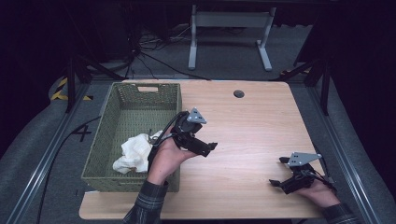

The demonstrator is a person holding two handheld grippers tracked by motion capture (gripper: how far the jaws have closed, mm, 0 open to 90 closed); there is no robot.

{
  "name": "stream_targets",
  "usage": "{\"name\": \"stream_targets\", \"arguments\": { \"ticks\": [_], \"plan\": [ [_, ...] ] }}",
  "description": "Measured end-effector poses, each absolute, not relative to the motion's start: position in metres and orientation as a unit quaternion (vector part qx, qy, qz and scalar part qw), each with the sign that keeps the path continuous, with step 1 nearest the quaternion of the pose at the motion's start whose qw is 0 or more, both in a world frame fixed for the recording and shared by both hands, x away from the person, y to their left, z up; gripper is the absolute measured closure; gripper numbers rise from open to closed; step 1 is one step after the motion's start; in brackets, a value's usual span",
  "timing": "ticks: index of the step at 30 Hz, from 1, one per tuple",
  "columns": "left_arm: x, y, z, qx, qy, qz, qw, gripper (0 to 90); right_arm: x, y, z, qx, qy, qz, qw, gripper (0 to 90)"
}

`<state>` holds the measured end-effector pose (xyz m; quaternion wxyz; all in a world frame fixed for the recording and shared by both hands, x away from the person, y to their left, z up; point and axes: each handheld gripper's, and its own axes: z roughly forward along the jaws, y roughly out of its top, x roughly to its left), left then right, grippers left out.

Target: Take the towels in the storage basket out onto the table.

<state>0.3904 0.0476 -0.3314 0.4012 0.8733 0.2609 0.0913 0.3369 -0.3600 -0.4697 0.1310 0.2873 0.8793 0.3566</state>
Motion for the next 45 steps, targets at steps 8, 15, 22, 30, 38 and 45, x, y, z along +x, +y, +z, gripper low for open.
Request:
{"name": "stream_targets", "arguments": {
  "ticks": [8,15,22,30,38,45],
  "plan": [
    [0.390,0.070,-0.327,0.868,0.276,0.096,0.403,4.4,0.336,-0.360,-0.470,0.288,0.879,0.357,0.131,0.3],
    [0.390,0.090,-0.325,0.859,0.295,0.108,0.404,4.8,0.336,-0.360,-0.470,0.287,0.879,0.357,0.132,0.3],
    [0.389,0.115,-0.324,0.851,0.315,0.125,0.402,5.6,0.336,-0.360,-0.470,0.287,0.879,0.357,0.132,0.3],
    [0.391,0.139,-0.333,0.844,0.342,0.137,0.390,6.0,0.336,-0.360,-0.470,0.287,0.879,0.357,0.132,0.3],
    [0.396,0.155,-0.347,0.841,0.358,0.143,0.379,6.1,0.336,-0.360,-0.470,0.286,0.879,0.357,0.131,0.3],
    [0.402,0.170,-0.362,0.840,0.381,0.144,0.358,6.1,0.336,-0.360,-0.470,0.285,0.879,0.358,0.131,0.3]
  ]
}}
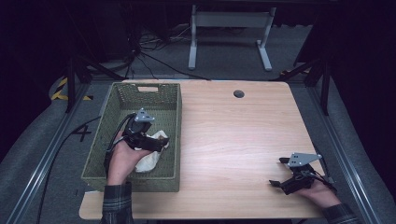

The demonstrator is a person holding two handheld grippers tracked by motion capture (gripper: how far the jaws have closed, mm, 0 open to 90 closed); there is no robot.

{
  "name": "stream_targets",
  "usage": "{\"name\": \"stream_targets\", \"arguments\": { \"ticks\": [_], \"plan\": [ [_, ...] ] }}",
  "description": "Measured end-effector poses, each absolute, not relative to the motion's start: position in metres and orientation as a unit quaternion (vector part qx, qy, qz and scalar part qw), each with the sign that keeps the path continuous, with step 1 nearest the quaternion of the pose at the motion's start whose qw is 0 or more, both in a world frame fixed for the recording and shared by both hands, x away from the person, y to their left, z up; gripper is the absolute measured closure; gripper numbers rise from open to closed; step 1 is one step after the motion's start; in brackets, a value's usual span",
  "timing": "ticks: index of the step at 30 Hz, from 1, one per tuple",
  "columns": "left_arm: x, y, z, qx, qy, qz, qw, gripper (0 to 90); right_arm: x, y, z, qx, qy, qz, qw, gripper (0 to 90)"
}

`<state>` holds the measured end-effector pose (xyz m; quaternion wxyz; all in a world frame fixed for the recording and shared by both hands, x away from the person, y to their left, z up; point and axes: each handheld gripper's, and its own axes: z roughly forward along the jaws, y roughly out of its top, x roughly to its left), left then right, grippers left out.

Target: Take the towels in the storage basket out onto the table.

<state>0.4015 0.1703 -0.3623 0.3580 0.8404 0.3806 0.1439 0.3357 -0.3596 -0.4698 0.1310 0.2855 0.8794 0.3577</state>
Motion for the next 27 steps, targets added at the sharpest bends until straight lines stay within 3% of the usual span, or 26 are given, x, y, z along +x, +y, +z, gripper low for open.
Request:
{"name": "stream_targets", "arguments": {
  "ticks": [22,27],
  "plan": [
    [0.419,0.197,-0.407,0.839,0.440,0.121,0.295,2.0,0.335,-0.359,-0.470,0.285,0.880,0.358,0.130,0.3],
    [0.424,0.195,-0.420,0.845,0.459,0.086,0.262,0.5,0.335,-0.359,-0.470,0.285,0.880,0.358,0.130,0.3]
  ]
}}
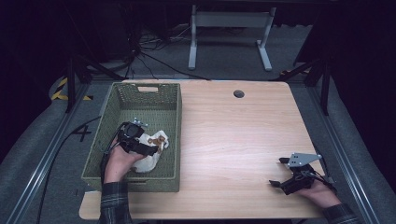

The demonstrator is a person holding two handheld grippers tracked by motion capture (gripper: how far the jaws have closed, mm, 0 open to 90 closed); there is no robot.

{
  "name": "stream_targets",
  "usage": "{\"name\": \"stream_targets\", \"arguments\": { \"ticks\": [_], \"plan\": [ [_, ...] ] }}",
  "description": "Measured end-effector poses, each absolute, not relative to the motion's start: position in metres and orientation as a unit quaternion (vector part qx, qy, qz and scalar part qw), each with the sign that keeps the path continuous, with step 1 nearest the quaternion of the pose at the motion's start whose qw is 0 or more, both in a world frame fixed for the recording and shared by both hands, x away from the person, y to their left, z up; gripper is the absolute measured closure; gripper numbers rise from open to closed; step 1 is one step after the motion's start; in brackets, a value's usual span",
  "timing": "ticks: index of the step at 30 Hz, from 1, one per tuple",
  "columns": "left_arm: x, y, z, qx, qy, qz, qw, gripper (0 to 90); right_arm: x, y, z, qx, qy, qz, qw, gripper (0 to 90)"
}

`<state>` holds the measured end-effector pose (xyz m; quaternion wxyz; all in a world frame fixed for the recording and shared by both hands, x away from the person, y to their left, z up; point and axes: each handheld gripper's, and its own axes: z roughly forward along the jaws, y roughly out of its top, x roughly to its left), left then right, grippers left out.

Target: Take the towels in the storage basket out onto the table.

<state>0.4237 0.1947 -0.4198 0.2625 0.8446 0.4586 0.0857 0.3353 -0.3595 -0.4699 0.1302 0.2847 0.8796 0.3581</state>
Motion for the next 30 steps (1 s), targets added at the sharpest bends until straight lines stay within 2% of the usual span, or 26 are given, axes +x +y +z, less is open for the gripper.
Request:
{"name": "stream_targets", "arguments": {
  "ticks": [12,19,21,22,23,25,28,29,30],
  "plan": [
    [0.427,0.189,-0.436,0.862,0.464,0.049,0.198,2.8,0.335,-0.359,-0.470,0.283,0.880,0.358,0.130,0.3],
    [0.425,0.183,-0.442,0.873,0.456,0.063,0.162,7.9,0.335,-0.360,-0.470,0.283,0.880,0.358,0.130,0.3],
    [0.425,0.183,-0.441,0.873,0.458,0.067,0.156,11.8,0.335,-0.359,-0.470,0.284,0.880,0.358,0.130,0.3],
    [0.425,0.183,-0.441,0.873,0.458,0.067,0.156,16.7,0.335,-0.359,-0.470,0.284,0.880,0.358,0.130,0.3],
    [0.425,0.184,-0.439,0.871,0.462,0.073,0.154,16.7,0.335,-0.360,-0.470,0.283,0.880,0.358,0.130,0.3],
    [0.425,0.185,-0.437,0.867,0.468,0.066,0.157,24.4,0.335,-0.360,-0.470,0.283,0.880,0.358,0.130,0.3],
    [0.424,0.185,-0.433,0.867,0.469,0.061,0.156,38.9,0.335,-0.360,-0.470,0.284,0.880,0.358,0.130,0.3],
    [0.424,0.186,-0.432,0.865,0.474,0.063,0.153,49.1,0.335,-0.360,-0.470,0.283,0.880,0.358,0.130,0.3],
    [0.425,0.187,-0.432,0.858,0.486,0.059,0.157,52.5,0.335,-0.360,-0.470,0.283,0.880,0.358,0.130,0.3]
  ]
}}
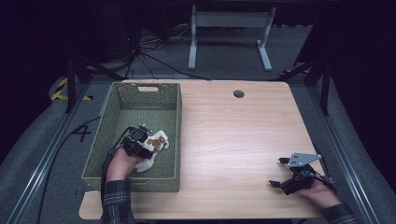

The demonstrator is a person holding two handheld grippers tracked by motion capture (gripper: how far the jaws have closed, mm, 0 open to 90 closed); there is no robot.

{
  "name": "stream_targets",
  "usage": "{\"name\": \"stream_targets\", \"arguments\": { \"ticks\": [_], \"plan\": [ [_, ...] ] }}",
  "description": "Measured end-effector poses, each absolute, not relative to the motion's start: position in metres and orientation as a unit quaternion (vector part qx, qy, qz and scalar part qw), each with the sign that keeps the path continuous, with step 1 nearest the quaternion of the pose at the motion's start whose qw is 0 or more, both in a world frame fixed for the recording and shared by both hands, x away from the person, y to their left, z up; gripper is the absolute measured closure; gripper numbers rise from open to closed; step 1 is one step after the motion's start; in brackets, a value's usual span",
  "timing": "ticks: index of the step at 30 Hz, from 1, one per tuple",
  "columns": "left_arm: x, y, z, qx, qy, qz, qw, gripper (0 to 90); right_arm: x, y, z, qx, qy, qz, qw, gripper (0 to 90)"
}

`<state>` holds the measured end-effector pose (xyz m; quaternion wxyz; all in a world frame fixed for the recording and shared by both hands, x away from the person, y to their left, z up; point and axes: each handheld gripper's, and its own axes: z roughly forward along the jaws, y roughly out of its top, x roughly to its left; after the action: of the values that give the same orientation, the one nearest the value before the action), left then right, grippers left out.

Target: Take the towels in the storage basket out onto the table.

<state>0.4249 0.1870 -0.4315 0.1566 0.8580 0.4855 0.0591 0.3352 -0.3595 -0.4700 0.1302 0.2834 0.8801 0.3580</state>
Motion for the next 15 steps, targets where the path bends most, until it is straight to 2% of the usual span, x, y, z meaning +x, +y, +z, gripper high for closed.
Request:
{"name": "stream_targets", "arguments": {
  "ticks": [2,5,15],
  "plan": [
    [0.426,0.190,-0.429,0.848,0.503,0.044,0.164,64.6,0.335,-0.360,-0.470,0.283,0.880,0.358,0.130,0.3],
    [0.426,0.191,-0.426,0.842,0.510,0.040,0.172,69.5,0.335,-0.360,-0.470,0.283,0.880,0.358,0.130,0.3],
    [0.421,0.200,-0.408,0.820,0.516,0.047,0.245,71.8,0.335,-0.360,-0.470,0.283,0.880,0.358,0.130,0.3]
  ]
}}
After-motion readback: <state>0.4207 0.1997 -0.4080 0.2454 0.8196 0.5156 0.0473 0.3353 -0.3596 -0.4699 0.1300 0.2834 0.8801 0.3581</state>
